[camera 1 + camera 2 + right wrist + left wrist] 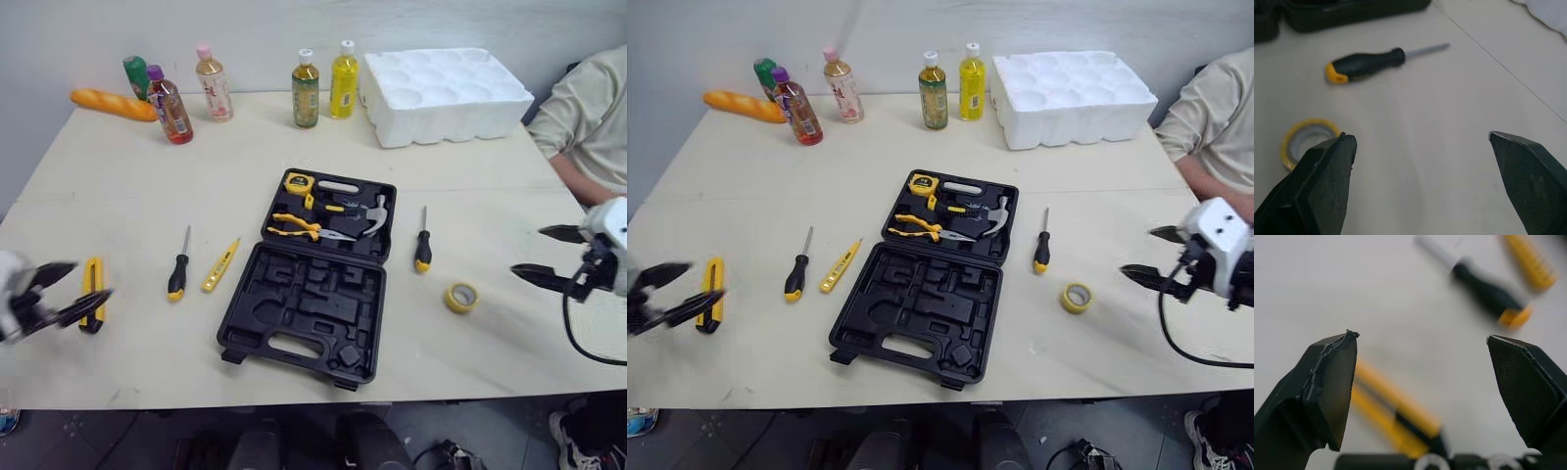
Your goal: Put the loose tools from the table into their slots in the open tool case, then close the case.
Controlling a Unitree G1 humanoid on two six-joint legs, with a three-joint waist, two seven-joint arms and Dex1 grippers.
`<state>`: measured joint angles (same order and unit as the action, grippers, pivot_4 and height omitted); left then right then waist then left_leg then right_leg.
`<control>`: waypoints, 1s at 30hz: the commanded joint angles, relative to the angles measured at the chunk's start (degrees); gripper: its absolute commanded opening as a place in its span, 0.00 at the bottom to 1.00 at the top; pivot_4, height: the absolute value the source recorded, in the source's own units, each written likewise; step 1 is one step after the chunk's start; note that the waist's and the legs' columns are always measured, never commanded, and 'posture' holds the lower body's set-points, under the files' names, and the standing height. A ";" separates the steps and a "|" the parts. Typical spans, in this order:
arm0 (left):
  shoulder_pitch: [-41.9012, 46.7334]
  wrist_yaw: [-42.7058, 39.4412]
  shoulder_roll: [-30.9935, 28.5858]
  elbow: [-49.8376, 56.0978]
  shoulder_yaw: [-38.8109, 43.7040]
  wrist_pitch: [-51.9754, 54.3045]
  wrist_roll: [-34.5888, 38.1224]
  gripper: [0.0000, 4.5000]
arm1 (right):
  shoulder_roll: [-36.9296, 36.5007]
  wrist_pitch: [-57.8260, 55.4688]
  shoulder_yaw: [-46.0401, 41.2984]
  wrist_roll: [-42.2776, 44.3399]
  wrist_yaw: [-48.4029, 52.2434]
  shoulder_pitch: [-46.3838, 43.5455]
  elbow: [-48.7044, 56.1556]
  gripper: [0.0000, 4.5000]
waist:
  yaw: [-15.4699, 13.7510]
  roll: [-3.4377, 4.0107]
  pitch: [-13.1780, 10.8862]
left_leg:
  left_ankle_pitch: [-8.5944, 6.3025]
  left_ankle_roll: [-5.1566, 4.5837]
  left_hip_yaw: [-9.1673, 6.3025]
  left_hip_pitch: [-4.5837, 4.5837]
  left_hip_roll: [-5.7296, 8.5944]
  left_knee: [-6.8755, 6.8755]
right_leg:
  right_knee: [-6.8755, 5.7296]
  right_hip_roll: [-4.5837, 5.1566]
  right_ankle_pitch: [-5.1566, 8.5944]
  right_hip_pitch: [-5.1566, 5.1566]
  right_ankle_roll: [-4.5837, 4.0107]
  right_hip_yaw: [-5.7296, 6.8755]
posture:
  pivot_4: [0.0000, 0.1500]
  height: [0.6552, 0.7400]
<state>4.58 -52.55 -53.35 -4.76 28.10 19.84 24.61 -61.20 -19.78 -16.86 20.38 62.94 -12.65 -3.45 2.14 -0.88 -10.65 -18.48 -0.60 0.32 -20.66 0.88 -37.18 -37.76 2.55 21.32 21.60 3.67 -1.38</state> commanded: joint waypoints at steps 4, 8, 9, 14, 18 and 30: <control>13.69 5.36 4.01 7.39 -15.86 7.37 -3.48 0.99 | 6.56 -8.13 5.88 1.25 -7.33 -3.72 12.69 1.00 | -0.31 -0.03 0.02 | 0.20 0.35 0.01 -0.66 -0.01 -0.40 | -0.26 -0.10 -0.06 0.55 0.12 -0.03 | 1.00 1.00; 21.07 6.79 6.46 1.61 -23.48 6.69 -9.13 1.00 | 11.00 -12.70 10.87 0.73 -11.05 -4.57 17.80 0.81 | -0.44 -0.04 0.02 | 0.28 0.41 0.03 -1.09 -0.04 -0.81 | -0.80 -0.18 -0.07 0.97 0.12 -0.04 | 1.00 1.00; 23.26 6.88 7.49 -1.07 -25.24 5.51 -10.60 0.94 | 12.38 -13.24 12.69 0.23 -11.98 -4.87 18.75 0.71 | -0.52 -0.04 0.02 | 0.28 0.40 0.04 -1.10 -0.04 -0.82 | -0.80 -0.18 -0.06 0.97 0.12 -0.05 | 1.00 1.00; 31.56 7.29 11.25 -12.02 -31.35 1.32 -16.99 0.52 | 14.33 -12.90 18.18 -4.42 -14.73 -6.75 17.75 0.15 | -0.61 -0.06 0.03 | 0.28 0.36 0.03 -1.18 -0.03 -0.96 | -0.81 -0.17 -0.07 0.99 0.13 -0.04 | 1.00 1.00; 36.67 6.43 14.47 -18.35 -33.37 -1.40 -19.05 0.14 | 16.32 -12.34 20.33 -6.61 -16.84 -8.13 15.39 0.00 | -0.71 -0.12 0.06 | 0.29 0.35 0.02 -1.59 -0.03 -1.15 | -0.89 -0.17 -0.10 1.34 0.18 -0.02 | 1.00 1.00; 41.05 2.31 21.07 -22.36 -37.36 -2.94 -21.99 0.02 | 20.81 -12.02 23.91 -8.35 -16.74 -10.85 13.39 0.00 | -0.61 -0.13 0.07 | 0.29 0.35 0.02 -1.67 -0.04 -1.45 | -1.16 -0.18 -0.10 1.45 0.18 -0.01 | 1.00 1.00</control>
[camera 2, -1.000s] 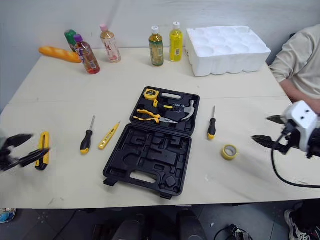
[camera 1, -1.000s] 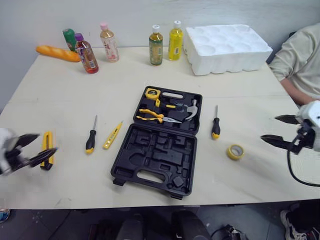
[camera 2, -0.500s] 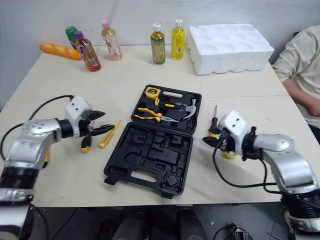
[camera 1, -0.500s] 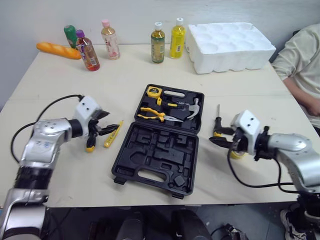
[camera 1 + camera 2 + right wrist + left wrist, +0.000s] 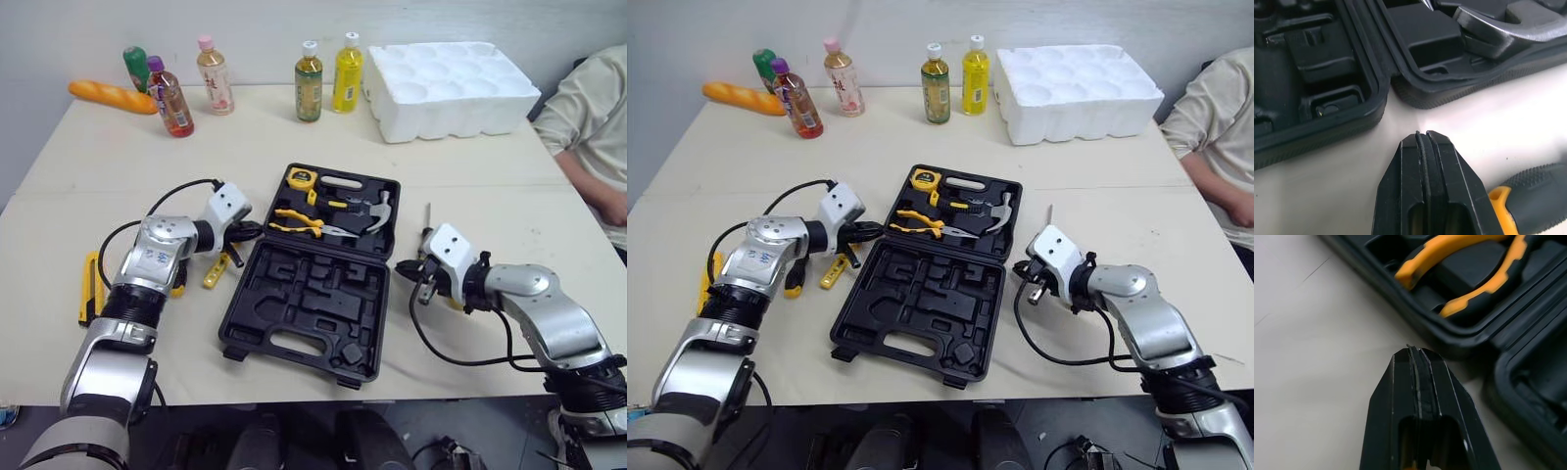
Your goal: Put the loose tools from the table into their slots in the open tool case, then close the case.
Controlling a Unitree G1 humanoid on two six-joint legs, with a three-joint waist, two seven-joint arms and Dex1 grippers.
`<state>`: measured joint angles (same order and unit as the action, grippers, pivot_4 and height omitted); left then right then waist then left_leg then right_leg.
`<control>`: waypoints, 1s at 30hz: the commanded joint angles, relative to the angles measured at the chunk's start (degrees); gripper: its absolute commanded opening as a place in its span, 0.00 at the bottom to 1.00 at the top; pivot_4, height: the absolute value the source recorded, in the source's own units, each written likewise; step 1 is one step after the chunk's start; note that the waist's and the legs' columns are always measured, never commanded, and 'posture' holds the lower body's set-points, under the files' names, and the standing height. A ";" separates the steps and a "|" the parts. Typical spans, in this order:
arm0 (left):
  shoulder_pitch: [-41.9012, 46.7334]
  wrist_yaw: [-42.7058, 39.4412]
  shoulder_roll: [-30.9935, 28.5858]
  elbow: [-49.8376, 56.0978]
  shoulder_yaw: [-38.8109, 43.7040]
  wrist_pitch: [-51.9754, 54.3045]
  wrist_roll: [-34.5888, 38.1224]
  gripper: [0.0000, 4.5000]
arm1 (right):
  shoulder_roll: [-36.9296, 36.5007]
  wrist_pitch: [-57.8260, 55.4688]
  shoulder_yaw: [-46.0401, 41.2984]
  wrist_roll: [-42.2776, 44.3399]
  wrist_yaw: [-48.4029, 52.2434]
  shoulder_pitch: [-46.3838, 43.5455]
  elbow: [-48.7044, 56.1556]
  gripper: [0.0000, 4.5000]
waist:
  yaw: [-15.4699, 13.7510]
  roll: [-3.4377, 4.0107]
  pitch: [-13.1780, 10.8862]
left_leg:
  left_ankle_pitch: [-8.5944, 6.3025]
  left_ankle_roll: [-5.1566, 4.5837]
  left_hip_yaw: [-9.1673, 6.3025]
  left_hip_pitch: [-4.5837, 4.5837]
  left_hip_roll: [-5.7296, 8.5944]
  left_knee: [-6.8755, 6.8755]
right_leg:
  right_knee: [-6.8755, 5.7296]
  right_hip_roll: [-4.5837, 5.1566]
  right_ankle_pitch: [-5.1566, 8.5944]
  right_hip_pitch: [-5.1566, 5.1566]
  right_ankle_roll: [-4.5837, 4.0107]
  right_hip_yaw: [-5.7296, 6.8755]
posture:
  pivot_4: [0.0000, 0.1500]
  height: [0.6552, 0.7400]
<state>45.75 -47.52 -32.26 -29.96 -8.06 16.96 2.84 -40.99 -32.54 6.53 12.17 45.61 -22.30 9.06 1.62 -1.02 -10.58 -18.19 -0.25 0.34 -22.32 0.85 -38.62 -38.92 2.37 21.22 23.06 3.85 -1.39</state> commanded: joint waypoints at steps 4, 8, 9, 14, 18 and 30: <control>-1.46 -4.20 0.10 5.31 -1.83 1.78 -0.53 0.02 | 2.13 1.09 1.29 -1.21 0.13 -2.96 -0.48 0.00 | -0.15 0.00 0.00 | -0.01 -0.01 0.00 -0.04 0.01 -0.10 | -0.02 0.02 0.00 0.00 0.00 0.00 | 1.00 1.00; -4.84 -6.77 -0.23 13.00 -1.64 5.45 1.68 0.02 | 3.88 1.40 2.27 -1.73 0.33 -5.02 -1.48 0.00 | 0.17 0.00 0.00 | -0.03 -0.05 0.01 -0.06 0.01 -0.19 | -0.06 0.01 -0.01 0.01 0.01 -0.07 | 1.00 1.00; -5.91 -7.31 -0.26 15.46 -1.43 6.65 2.47 0.02 | 4.10 1.73 2.66 -1.88 0.77 -5.34 -1.69 0.00 | 0.15 0.00 0.00 | -0.03 -0.05 0.00 -0.06 0.01 -0.19 | -0.09 0.00 -0.01 0.03 0.01 -0.08 | 1.00 1.00; -10.25 -8.88 -0.78 23.81 -1.32 10.85 3.55 0.02 | 4.87 2.61 3.44 -2.97 1.80 -6.23 -2.64 0.00 | 0.04 0.00 0.00 | -0.03 -0.04 0.00 -0.09 0.00 -0.22 | -0.17 -0.01 -0.01 0.12 0.01 -0.11 | 1.00 1.00; -12.87 -6.67 -0.26 26.20 -1.19 12.07 2.31 0.02 | 5.61 3.31 3.79 -4.11 2.00 -6.80 -3.48 0.00 | 0.03 0.00 0.00 | -0.03 -0.04 0.01 -0.11 0.01 -0.22 | -0.19 -0.02 -0.01 0.18 0.01 -0.13 | 1.00 1.00; -18.98 -2.95 -0.48 31.42 2.31 15.42 2.48 0.02 | 4.83 4.61 2.37 -8.07 1.55 -6.12 -4.55 0.00 | 0.01 0.00 0.01 | -0.03 -0.04 0.04 -0.08 0.01 -0.27 | -0.28 -0.06 -0.01 0.25 0.01 -0.27 | 1.00 1.00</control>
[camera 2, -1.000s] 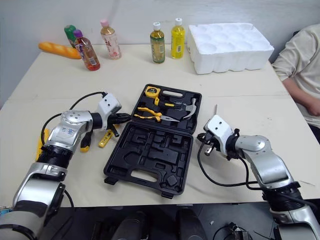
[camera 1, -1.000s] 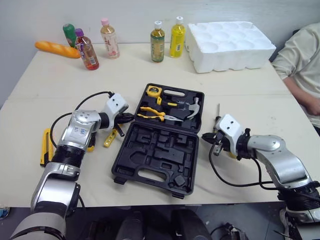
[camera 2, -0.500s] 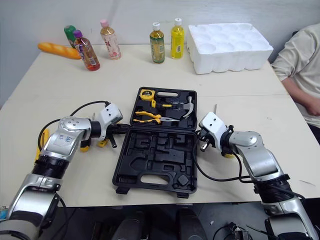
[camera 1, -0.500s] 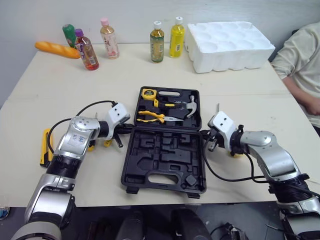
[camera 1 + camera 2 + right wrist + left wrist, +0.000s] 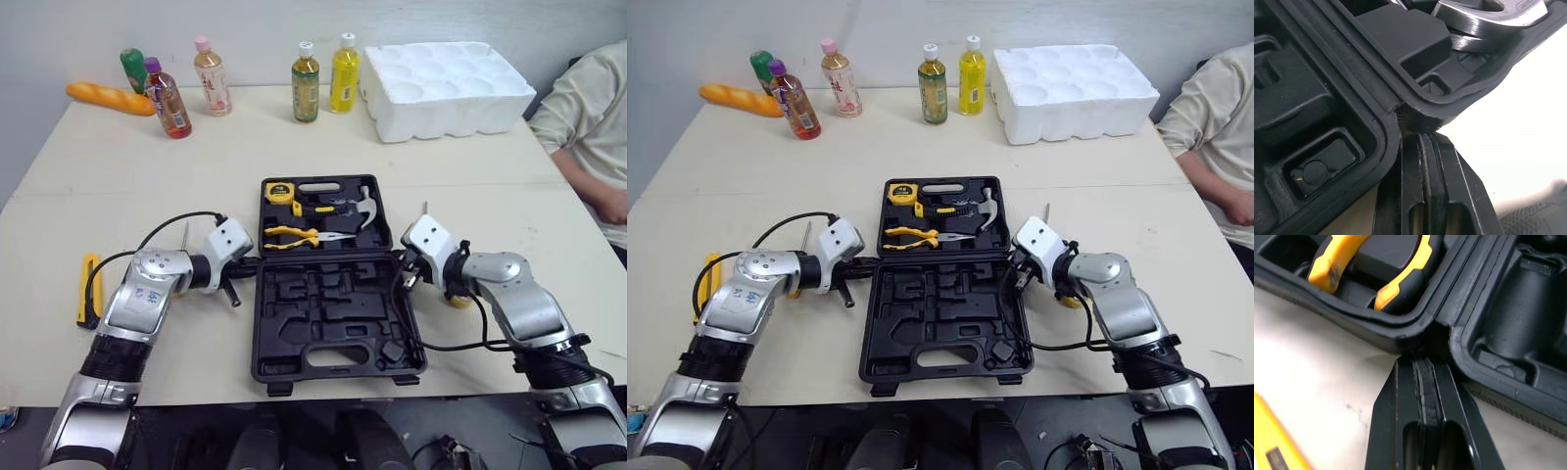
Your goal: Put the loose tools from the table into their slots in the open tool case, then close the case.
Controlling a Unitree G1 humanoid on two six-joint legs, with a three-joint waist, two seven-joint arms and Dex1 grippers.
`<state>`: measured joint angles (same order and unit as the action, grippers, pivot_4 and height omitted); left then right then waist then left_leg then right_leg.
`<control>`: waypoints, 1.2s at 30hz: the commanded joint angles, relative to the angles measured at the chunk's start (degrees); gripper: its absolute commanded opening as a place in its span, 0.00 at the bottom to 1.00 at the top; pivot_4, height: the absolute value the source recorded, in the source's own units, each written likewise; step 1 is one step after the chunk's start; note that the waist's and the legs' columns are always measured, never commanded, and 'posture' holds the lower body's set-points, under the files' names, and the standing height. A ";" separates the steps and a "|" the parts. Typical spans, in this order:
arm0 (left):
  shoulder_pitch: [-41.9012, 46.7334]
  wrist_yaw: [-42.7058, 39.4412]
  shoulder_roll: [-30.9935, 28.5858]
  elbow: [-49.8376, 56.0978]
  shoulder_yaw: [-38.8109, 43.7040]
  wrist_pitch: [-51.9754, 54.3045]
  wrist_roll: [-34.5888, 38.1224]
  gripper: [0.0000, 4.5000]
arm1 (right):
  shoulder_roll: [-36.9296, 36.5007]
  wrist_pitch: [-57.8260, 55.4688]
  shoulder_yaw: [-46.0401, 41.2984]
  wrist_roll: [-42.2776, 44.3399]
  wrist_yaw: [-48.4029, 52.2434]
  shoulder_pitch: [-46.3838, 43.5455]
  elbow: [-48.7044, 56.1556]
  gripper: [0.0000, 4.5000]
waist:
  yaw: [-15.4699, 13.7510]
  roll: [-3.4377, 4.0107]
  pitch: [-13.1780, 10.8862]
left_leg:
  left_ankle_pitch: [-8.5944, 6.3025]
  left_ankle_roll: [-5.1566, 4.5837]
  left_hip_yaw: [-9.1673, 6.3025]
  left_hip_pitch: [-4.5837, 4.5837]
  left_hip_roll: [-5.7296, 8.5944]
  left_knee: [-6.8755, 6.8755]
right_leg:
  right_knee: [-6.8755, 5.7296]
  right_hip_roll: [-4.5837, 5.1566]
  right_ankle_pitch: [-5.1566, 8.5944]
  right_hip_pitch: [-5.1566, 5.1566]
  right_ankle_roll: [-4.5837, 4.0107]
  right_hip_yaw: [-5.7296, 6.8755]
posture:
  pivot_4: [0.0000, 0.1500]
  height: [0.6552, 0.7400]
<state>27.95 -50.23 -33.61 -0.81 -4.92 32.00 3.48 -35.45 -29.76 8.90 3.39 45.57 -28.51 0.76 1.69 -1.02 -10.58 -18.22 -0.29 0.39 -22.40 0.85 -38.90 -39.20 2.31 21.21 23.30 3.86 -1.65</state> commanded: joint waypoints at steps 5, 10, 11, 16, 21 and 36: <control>-6.76 -0.35 -3.80 5.25 4.53 1.13 3.35 0.02 | -6.95 -1.53 -5.24 2.18 3.25 4.66 10.26 0.00 | 0.05 0.00 0.00 | -0.03 -0.03 0.00 -0.02 0.00 0.04 | -0.01 0.00 0.00 0.01 0.00 0.00 | 1.00 1.00; -15.38 -3.10 -7.38 16.93 22.58 10.87 18.78 0.02 | -12.95 -7.66 -20.10 10.30 5.43 10.91 16.07 0.00 | -0.06 0.00 0.00 | -0.02 -0.01 0.01 -0.02 -0.01 0.15 | 0.19 0.00 0.00 0.05 0.00 -0.04 | 1.00 1.00; -17.31 -3.74 -7.97 18.60 26.91 12.84 21.88 0.02 | -14.22 -8.59 -23.41 12.06 6.59 12.66 16.55 0.00 | -0.11 0.00 0.00 | -0.02 -0.01 0.00 -0.01 -0.01 0.14 | 0.19 0.01 0.00 0.03 0.00 -0.03 | 1.00 1.00; -31.72 -9.01 -13.75 9.14 47.58 7.88 23.33 0.34 | -22.25 -9.44 -40.94 16.26 15.82 24.30 10.86 0.19 | -0.17 -0.01 0.00 | -0.10 -0.16 -0.08 0.42 0.00 0.48 | 0.62 0.01 0.00 -0.54 0.00 0.01 | 1.00 1.00; -40.91 -11.21 -21.06 -10.98 57.09 -3.01 18.99 0.81 | -27.06 -3.76 -48.39 15.48 20.39 31.06 0.88 0.71 | 0.17 -0.07 -0.03 | -0.30 -0.52 -0.03 1.39 -0.01 1.10 | 1.21 0.03 0.00 -1.35 -0.01 0.00 | 1.00 1.00; -39.41 -6.24 -25.13 -29.30 53.30 -16.59 16.25 1.00 | -29.93 11.87 -42.35 12.98 18.91 24.36 -19.01 1.00 | 0.43 -0.09 -0.04 | -0.28 -0.41 0.11 2.02 0.01 1.87 | 1.50 0.26 0.06 -1.75 -0.14 0.01 | 1.00 1.00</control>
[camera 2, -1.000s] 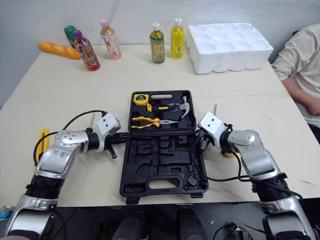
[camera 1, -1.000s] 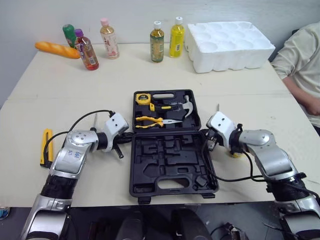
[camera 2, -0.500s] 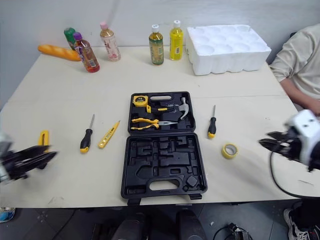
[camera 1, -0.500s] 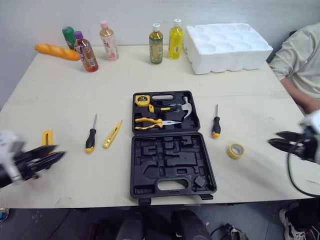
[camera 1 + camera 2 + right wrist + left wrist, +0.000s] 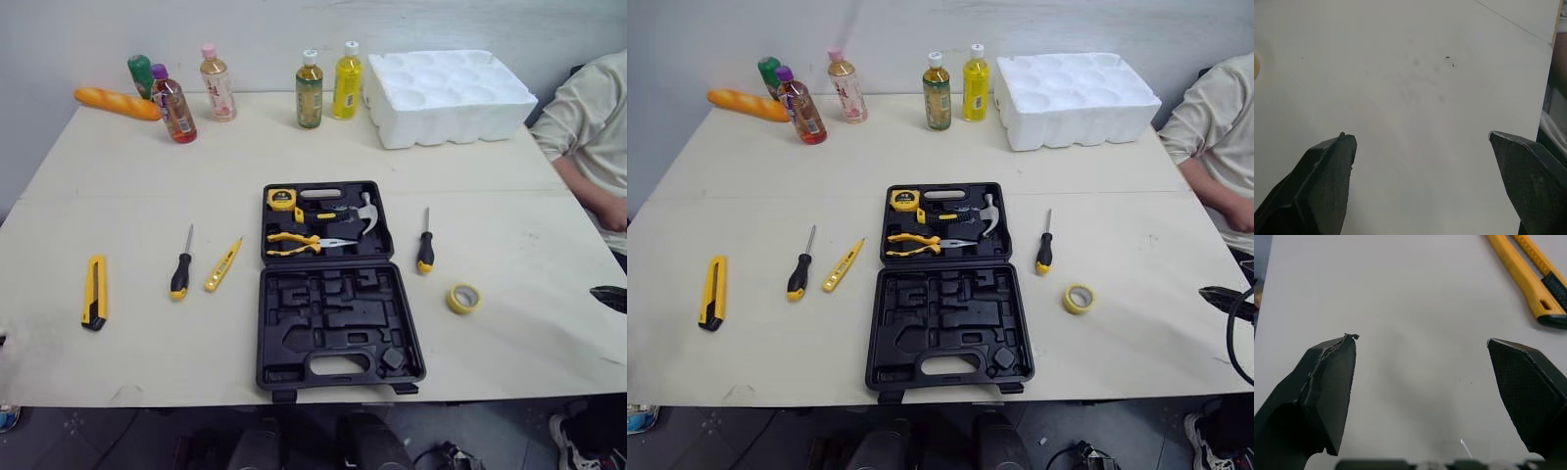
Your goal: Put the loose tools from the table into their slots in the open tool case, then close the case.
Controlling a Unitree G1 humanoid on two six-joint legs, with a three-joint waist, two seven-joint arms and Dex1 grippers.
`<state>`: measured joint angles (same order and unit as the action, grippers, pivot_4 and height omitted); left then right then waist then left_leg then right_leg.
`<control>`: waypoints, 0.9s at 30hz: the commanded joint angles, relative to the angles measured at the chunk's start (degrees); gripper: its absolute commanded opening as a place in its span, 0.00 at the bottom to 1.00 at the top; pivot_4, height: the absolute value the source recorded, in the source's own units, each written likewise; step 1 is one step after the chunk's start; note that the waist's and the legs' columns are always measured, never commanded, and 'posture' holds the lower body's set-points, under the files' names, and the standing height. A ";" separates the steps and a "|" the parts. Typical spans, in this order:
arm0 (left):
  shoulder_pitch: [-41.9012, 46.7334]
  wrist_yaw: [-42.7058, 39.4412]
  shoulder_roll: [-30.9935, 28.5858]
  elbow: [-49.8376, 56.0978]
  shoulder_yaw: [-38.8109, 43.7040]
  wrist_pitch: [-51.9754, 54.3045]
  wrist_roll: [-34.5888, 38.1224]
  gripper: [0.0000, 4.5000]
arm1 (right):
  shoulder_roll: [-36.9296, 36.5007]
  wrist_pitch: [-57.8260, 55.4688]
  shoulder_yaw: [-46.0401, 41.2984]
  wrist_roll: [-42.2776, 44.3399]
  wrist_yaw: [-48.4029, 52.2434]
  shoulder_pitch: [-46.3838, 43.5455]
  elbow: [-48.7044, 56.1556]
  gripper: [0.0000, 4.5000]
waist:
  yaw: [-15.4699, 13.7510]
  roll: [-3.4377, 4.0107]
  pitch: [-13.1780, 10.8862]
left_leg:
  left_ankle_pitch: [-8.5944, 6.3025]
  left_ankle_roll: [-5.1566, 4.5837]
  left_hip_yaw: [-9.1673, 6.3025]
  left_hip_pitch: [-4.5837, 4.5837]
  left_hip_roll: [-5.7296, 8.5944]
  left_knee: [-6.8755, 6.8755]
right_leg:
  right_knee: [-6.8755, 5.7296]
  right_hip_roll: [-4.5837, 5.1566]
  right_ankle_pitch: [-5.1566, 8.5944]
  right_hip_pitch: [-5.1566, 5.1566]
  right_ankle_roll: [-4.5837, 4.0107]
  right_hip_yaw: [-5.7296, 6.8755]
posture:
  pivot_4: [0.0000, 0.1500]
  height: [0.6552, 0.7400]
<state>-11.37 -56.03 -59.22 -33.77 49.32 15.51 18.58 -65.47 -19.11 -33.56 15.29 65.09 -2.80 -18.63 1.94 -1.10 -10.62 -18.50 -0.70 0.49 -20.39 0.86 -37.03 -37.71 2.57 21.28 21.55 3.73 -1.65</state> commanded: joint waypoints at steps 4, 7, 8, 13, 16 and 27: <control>-0.01 0.22 0.53 6.00 -1.17 1.26 1.97 1.00 | 0.15 1.83 1.30 1.26 -0.51 -2.39 0.61 1.00 | 0.45 0.00 0.00 | 0.00 0.01 0.02 -0.01 -0.01 0.03 | -0.01 0.00 0.00 0.03 0.00 0.01 | 1.00 1.00; -0.68 0.28 1.63 10.60 -1.89 3.47 3.17 1.00 | 0.86 0.26 2.16 2.99 -0.34 -3.48 3.46 1.00 | 0.77 0.02 -0.01 | 0.00 0.01 0.03 -0.02 0.00 0.02 | -0.01 0.00 0.00 0.03 0.00 0.01 | 1.00 1.00; -1.15 0.35 2.69 13.82 -2.63 4.31 3.78 1.00 | 1.79 -1.12 2.56 4.21 -0.59 -3.91 5.91 1.00 | 0.88 0.02 -0.01 | 0.00 0.01 0.03 -0.01 -0.01 0.00 | -0.02 0.00 0.00 0.02 0.00 0.01 | 1.00 1.00; -2.38 6.37 10.08 38.98 -7.64 15.20 9.82 1.00 | 8.41 -11.06 7.57 14.03 -4.07 -6.09 26.78 1.00 | 1.17 0.02 -0.01 | 0.01 0.01 0.02 -0.02 -0.01 -0.02 | -0.07 -0.02 0.00 0.00 0.01 0.00 | 1.00 1.00; -1.07 15.87 13.20 51.93 -12.47 26.03 10.33 1.00 | 11.81 -19.06 11.15 21.47 -7.95 -9.66 38.23 1.00 | 0.98 0.02 -0.01 | 0.02 0.04 -0.01 -0.10 -0.02 -0.12 | -0.15 -0.06 -0.01 0.03 0.04 0.00 | 1.00 1.00; 12.52 39.74 20.50 64.60 -22.60 53.03 8.20 1.00 | 17.42 -28.14 28.03 31.87 -10.32 -23.08 51.00 1.00 | -0.35 -0.08 0.00 | 0.04 0.09 -0.13 -0.22 -0.01 -0.32 | -0.09 -0.14 -0.05 0.04 0.11 0.07 | 1.00 1.00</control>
<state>-0.05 -18.54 -38.53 29.24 26.73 67.02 28.00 -48.41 -47.40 -5.97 45.93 54.77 -24.30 31.46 1.59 -1.18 -10.62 -18.46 -0.61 0.35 -20.60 0.85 -37.35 -37.80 2.43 21.23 21.59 3.84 -1.56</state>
